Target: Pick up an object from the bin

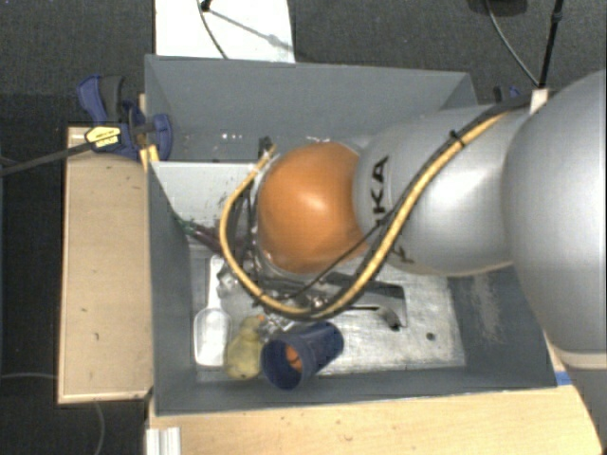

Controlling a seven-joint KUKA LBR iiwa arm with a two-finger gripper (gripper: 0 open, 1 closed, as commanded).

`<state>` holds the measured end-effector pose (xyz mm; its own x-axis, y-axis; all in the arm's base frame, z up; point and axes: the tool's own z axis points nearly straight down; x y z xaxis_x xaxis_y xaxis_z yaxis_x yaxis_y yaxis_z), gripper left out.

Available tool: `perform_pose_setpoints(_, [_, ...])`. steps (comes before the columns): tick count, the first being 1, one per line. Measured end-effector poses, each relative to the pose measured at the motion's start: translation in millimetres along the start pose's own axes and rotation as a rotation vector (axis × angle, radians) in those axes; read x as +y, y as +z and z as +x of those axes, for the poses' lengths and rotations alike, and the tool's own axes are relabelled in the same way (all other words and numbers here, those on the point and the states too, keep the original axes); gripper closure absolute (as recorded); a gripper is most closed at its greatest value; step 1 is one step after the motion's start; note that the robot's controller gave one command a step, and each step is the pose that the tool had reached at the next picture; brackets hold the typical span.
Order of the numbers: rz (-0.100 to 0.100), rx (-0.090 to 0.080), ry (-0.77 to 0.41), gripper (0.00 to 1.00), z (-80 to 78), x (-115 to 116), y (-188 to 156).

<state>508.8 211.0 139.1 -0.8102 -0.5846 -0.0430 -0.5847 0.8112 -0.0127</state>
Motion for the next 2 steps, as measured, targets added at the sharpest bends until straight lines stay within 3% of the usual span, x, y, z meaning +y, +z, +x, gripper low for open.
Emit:
perform_pose_setpoints(1, [-0.01,0.04,0.158,0.0,21.8,6.3,44.3])
perform_pose_setpoints(2, [-0.01,0.014,-0.168,1.0,25.3,-1.2,57.5])
